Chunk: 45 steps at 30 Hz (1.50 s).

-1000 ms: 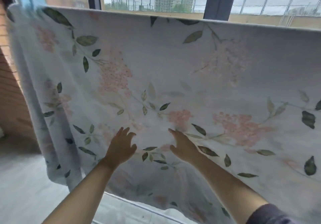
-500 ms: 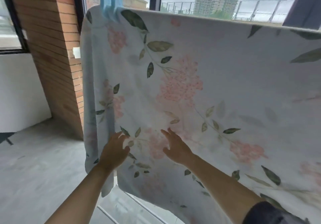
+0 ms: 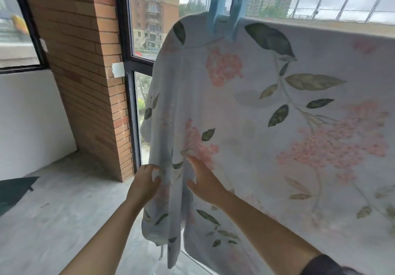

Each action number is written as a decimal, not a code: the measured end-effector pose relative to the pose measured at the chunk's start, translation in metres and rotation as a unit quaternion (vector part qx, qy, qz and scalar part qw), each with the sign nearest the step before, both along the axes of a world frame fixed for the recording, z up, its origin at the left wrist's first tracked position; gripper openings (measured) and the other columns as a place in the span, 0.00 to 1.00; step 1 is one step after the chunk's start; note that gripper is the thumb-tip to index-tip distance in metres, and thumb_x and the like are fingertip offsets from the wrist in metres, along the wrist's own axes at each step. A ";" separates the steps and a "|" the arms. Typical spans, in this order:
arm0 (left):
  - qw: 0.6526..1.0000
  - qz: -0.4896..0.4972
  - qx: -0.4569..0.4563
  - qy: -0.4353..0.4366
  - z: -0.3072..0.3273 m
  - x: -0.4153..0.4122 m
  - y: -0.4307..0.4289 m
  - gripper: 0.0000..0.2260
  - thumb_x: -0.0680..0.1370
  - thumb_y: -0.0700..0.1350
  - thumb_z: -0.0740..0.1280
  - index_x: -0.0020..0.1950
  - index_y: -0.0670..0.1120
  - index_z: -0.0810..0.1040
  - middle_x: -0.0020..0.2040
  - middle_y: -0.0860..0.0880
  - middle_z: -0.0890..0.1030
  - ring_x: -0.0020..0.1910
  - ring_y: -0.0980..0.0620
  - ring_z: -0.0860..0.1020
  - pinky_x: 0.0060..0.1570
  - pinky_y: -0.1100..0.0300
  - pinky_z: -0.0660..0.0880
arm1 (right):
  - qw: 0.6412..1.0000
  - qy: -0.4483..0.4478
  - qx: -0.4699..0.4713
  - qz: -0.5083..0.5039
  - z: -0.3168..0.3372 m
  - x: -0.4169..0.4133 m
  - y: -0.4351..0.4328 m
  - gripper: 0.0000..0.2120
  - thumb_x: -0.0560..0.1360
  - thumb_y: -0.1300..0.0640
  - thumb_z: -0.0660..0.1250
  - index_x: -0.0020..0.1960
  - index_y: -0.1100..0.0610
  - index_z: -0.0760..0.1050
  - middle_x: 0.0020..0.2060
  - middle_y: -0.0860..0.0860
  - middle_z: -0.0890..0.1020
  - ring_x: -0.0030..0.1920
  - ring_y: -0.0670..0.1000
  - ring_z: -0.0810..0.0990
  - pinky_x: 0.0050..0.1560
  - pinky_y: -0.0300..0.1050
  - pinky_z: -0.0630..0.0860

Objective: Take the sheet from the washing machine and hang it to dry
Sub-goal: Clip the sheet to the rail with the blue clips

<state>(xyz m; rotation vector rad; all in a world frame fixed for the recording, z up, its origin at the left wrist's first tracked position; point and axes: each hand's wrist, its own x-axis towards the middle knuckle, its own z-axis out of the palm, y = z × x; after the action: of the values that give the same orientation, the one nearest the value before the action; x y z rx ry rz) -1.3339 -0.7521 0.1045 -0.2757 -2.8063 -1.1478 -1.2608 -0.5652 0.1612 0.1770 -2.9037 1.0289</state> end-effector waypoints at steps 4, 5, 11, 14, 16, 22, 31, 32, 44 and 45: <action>0.992 0.038 0.095 -0.076 -0.005 -0.036 -0.005 0.15 0.78 0.43 0.61 0.65 0.45 0.72 0.65 0.44 0.75 0.61 0.45 0.74 0.59 0.49 0.73 | 0.999 0.037 -0.030 0.008 0.015 -0.032 -0.014 0.29 0.77 0.62 0.62 0.75 0.52 0.57 0.66 0.40 0.65 0.64 0.37 0.62 0.58 0.17 0.55; 0.988 0.049 0.122 -0.080 -0.004 -0.049 -0.008 0.16 0.79 0.43 0.60 0.66 0.44 0.71 0.65 0.44 0.75 0.61 0.44 0.74 0.59 0.49 0.72 | 0.998 0.060 -0.030 0.003 0.020 -0.042 -0.018 0.29 0.76 0.62 0.63 0.74 0.52 0.59 0.64 0.42 0.68 0.61 0.38 0.64 0.53 0.16 0.57; 0.946 0.083 0.246 -0.194 0.005 -0.131 -0.027 0.21 0.77 0.48 0.58 0.68 0.40 0.69 0.65 0.40 0.74 0.62 0.40 0.72 0.61 0.48 0.69 | 0.979 0.189 0.007 -0.079 0.026 -0.084 -0.041 0.29 0.74 0.63 0.64 0.72 0.53 0.61 0.68 0.46 0.66 0.70 0.45 0.61 0.71 0.39 0.59; 0.909 0.058 0.326 -0.251 0.011 -0.171 -0.027 0.19 0.78 0.50 0.60 0.63 0.39 0.70 0.60 0.36 0.74 0.56 0.41 0.73 0.56 0.49 0.69 | 0.964 0.228 0.033 -0.130 0.033 -0.101 -0.049 0.30 0.76 0.58 0.64 0.75 0.55 0.57 0.73 0.49 0.61 0.74 0.47 0.56 0.74 0.40 0.52; 0.875 0.019 0.374 -0.307 0.017 -0.197 -0.029 0.19 0.79 0.51 0.61 0.66 0.42 0.68 0.61 0.43 0.71 0.62 0.44 0.69 0.57 0.49 0.65 | 0.955 0.239 0.020 -0.175 0.037 -0.111 -0.059 0.31 0.75 0.57 0.65 0.75 0.55 0.57 0.72 0.49 0.62 0.73 0.48 0.59 0.73 0.42 0.56; 0.769 -0.116 0.494 -0.389 0.037 -0.238 -0.043 0.10 0.79 0.46 0.63 0.55 0.44 0.78 0.45 0.47 0.83 0.41 0.51 0.83 0.43 0.58 0.79 | 0.925 0.262 -0.011 -0.276 0.035 -0.126 -0.089 0.32 0.75 0.55 0.67 0.74 0.59 0.57 0.70 0.53 0.65 0.71 0.52 0.64 0.72 0.50 0.63; 0.738 -0.058 0.654 -0.154 0.169 -0.316 -0.164 0.09 0.76 0.42 0.66 0.37 0.47 0.83 0.37 0.50 0.83 0.38 0.53 0.81 0.39 0.61 0.78 | 0.873 0.338 0.151 -0.319 0.089 -0.151 -0.135 0.35 0.73 0.56 0.65 0.76 0.53 0.54 0.76 0.58 0.54 0.75 0.57 0.54 0.73 0.49 0.54; 0.735 -0.044 0.662 -0.137 0.182 -0.320 -0.175 0.04 0.75 0.42 0.67 0.44 0.47 0.82 0.42 0.49 0.83 0.41 0.52 0.81 0.40 0.60 0.78 | 0.866 0.339 0.180 -0.321 0.094 -0.153 -0.136 0.34 0.73 0.56 0.65 0.75 0.54 0.56 0.76 0.59 0.55 0.75 0.58 0.54 0.73 0.54 0.57; 0.741 -0.029 0.670 0.015 0.276 -0.326 -0.245 0.11 0.71 0.33 0.67 0.44 0.49 0.75 0.38 0.50 0.79 0.36 0.54 0.77 0.37 0.63 0.76 | 0.812 0.280 0.433 -0.274 0.130 -0.189 -0.150 0.31 0.72 0.54 0.64 0.74 0.51 0.61 0.77 0.56 0.52 0.76 0.61 0.49 0.71 0.68 0.50; 0.735 -0.031 0.678 0.011 0.277 -0.327 -0.246 0.11 0.71 0.33 0.67 0.45 0.49 0.74 0.39 0.50 0.78 0.37 0.53 0.77 0.37 0.63 0.76 | 0.808 0.281 0.441 -0.272 0.134 -0.192 -0.151 0.31 0.71 0.54 0.65 0.73 0.51 0.62 0.77 0.57 0.53 0.76 0.61 0.50 0.71 0.69 0.50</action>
<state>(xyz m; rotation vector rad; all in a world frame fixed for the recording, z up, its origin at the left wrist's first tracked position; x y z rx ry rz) -1.6607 -0.9985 0.3817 -0.1970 -1.2382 -2.6703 -1.4528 -0.7164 0.2951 -0.2672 -2.3662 -0.4392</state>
